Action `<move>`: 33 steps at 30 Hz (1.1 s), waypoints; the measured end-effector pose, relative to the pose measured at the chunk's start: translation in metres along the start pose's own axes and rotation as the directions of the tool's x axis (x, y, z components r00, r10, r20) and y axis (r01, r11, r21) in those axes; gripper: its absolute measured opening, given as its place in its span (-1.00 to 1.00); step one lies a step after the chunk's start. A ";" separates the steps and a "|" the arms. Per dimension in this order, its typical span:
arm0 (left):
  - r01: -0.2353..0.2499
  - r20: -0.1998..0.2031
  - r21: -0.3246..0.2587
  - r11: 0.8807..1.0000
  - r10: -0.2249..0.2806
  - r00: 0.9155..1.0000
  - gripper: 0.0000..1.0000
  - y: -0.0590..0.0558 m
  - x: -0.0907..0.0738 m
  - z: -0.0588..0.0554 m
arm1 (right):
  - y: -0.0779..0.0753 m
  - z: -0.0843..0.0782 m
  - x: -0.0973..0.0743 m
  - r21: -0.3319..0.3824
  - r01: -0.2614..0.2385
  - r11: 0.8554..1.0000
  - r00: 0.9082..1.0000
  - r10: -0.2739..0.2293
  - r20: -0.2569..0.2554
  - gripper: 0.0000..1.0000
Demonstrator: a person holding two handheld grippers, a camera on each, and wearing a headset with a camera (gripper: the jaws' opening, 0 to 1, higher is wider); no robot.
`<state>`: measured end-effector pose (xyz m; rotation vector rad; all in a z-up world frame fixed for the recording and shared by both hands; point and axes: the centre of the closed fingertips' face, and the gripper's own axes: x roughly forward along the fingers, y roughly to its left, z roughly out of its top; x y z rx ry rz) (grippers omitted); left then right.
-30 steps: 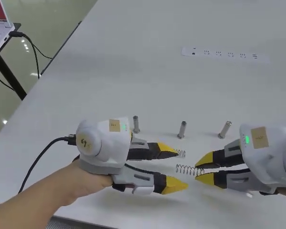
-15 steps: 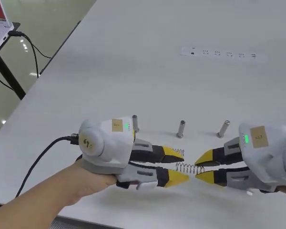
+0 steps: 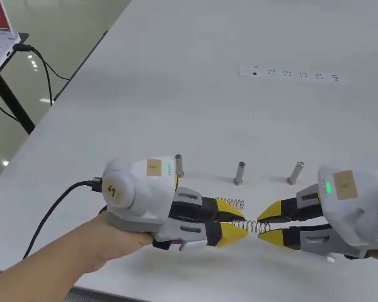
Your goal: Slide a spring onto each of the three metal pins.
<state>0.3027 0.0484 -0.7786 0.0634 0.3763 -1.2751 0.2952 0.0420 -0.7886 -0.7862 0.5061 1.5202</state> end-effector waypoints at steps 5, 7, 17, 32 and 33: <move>0.013 -0.005 -0.001 1.000 -0.013 1.000 -0.93 -0.001 -0.001 0.001 | 0.000 0.001 0.000 0.012 0.001 1.000 1.000 -0.001 0.011 -0.84; 0.020 -0.009 -0.003 1.000 -0.020 1.000 -0.94 -0.001 -0.001 0.001 | 0.001 0.001 0.000 0.013 0.000 1.000 1.000 0.000 0.013 -0.84; 0.035 -0.017 -0.010 0.999 -0.035 0.999 -0.94 -0.002 0.000 0.001 | 0.001 0.000 -0.001 0.034 0.002 0.999 1.000 -0.003 0.015 -0.84; 0.044 -0.023 -0.013 0.999 -0.045 0.999 -0.94 -0.003 0.001 0.001 | 0.002 -0.006 -0.002 0.024 0.003 1.000 1.000 -0.003 0.001 -0.85; 0.042 -0.024 -0.014 0.999 -0.043 0.999 -0.94 -0.002 0.001 0.001 | 0.002 -0.004 -0.003 0.017 0.006 1.000 1.000 -0.006 0.006 -0.85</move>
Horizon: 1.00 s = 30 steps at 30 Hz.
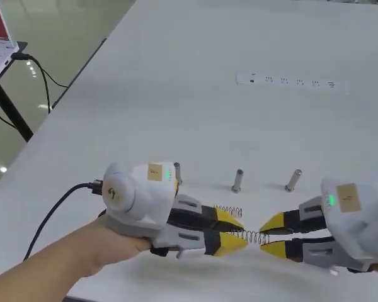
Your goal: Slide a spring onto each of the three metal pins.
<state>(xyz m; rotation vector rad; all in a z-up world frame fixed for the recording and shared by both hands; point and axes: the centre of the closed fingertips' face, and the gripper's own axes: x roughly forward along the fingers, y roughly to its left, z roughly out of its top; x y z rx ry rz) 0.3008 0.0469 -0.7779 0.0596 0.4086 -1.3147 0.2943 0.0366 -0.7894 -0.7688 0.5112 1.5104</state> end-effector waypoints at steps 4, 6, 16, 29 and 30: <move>0.001 -0.009 0.011 1.000 -0.001 1.000 -0.94 -0.001 0.000 -0.001 | -0.001 0.003 -0.003 -0.032 -0.003 0.999 1.000 0.003 0.000 -0.86; -0.001 -0.025 0.020 1.000 0.002 1.000 -0.94 -0.001 0.001 -0.005 | -0.001 0.006 -0.006 -0.040 -0.006 0.999 1.000 0.006 0.007 -0.86; 0.000 -0.050 0.039 0.999 0.002 0.999 -0.95 -0.002 0.002 -0.010 | -0.003 0.024 -0.012 -0.019 -0.032 0.999 0.997 0.034 0.068 -0.87; 0.010 -0.048 0.039 0.999 -0.008 0.999 -0.95 -0.005 0.005 -0.010 | -0.001 0.048 -0.012 0.083 -0.050 0.995 0.979 0.033 0.200 -0.86; 0.016 -0.045 0.037 0.999 -0.014 0.999 -0.95 -0.007 0.006 -0.009 | -0.001 0.051 -0.012 0.083 -0.050 0.995 0.977 0.032 0.210 -0.86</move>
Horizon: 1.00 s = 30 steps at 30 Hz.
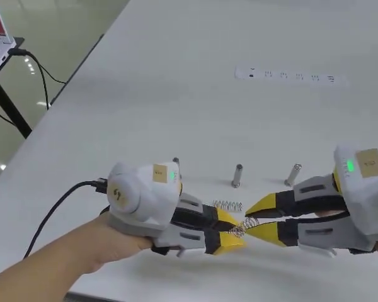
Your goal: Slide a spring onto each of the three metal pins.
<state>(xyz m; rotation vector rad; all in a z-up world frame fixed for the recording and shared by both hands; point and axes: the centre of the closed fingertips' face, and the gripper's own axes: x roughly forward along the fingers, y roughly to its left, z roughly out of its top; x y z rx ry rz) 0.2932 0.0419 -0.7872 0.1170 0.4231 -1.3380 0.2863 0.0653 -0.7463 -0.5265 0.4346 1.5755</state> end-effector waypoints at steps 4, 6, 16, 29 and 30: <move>0.000 -0.001 0.004 1.000 0.000 1.000 -0.95 -0.001 0.002 0.000 | 0.002 0.006 0.006 -0.025 0.000 1.000 1.000 0.000 0.008 -0.86; -0.002 0.003 0.005 1.000 0.002 1.000 -0.95 -0.001 0.002 0.001 | 0.003 0.008 0.007 -0.029 0.002 1.000 1.000 -0.001 0.021 -0.86; -0.016 -0.006 0.010 1.000 0.016 1.000 -0.94 0.002 -0.003 0.000 | 0.004 0.012 0.010 -0.080 0.010 0.997 1.000 -0.008 0.025 -0.86; -0.029 -0.005 -0.009 1.000 0.029 1.000 -0.92 0.003 -0.003 0.001 | 0.002 0.014 0.010 -0.095 0.012 0.995 1.000 -0.011 0.007 -0.86; -0.029 -0.005 -0.009 1.000 0.029 1.000 -0.92 0.003 -0.003 0.001 | 0.002 0.014 0.011 -0.098 0.010 0.995 1.000 -0.010 0.006 -0.86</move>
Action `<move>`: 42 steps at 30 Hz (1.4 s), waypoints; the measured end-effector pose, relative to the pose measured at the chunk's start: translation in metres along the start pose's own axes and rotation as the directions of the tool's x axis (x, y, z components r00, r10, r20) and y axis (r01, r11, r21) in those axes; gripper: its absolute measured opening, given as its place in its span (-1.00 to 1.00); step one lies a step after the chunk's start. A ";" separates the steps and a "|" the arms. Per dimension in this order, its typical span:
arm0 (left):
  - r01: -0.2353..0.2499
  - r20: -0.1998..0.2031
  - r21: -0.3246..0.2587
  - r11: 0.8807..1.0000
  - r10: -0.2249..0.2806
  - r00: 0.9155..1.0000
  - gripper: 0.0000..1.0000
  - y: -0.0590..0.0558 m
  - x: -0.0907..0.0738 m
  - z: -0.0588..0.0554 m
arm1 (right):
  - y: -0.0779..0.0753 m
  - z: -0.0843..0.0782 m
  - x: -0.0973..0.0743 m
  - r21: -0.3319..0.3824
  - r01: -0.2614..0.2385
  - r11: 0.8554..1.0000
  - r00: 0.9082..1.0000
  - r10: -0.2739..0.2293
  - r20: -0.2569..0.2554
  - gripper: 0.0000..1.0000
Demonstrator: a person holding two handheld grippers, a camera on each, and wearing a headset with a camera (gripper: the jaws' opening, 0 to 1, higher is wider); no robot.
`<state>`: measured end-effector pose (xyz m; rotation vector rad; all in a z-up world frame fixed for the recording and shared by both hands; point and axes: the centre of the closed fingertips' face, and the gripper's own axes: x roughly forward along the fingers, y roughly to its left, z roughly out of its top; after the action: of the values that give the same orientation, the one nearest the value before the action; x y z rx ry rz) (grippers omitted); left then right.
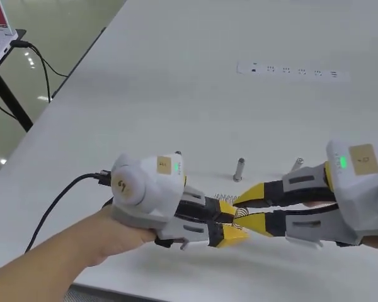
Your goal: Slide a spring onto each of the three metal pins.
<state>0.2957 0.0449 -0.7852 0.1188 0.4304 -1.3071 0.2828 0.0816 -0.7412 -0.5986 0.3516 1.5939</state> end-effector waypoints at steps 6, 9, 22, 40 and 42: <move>-0.003 0.013 -0.021 1.000 0.003 1.000 -0.84 0.000 0.001 0.004 | 0.001 -0.002 0.001 -0.016 -0.002 1.000 1.000 0.002 -0.015 -0.86; -0.008 0.015 -0.023 1.000 0.009 1.000 -0.81 0.000 0.000 0.005 | 0.000 -0.001 0.001 -0.015 0.001 1.000 1.000 -0.001 -0.013 -0.86; -0.040 -0.009 -0.020 0.999 0.040 0.999 -0.61 0.005 -0.004 -0.002 | -0.005 -0.002 0.000 -0.016 0.018 1.000 1.000 -0.018 -0.016 -0.86; -0.149 -0.013 -0.062 0.987 0.148 0.989 -0.24 0.024 -0.034 -0.009 | -0.016 -0.006 -0.003 -0.018 0.061 0.998 0.998 -0.062 -0.025 -0.86; -0.158 -0.016 -0.071 0.985 0.157 0.987 -0.21 0.025 -0.037 -0.011 | -0.017 -0.006 -0.003 -0.018 0.065 0.998 0.998 -0.065 -0.025 -0.86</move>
<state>0.3097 0.0891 -0.7852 0.0971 0.4670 -1.1349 0.3010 0.0780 -0.7421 -0.6377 0.3343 1.5293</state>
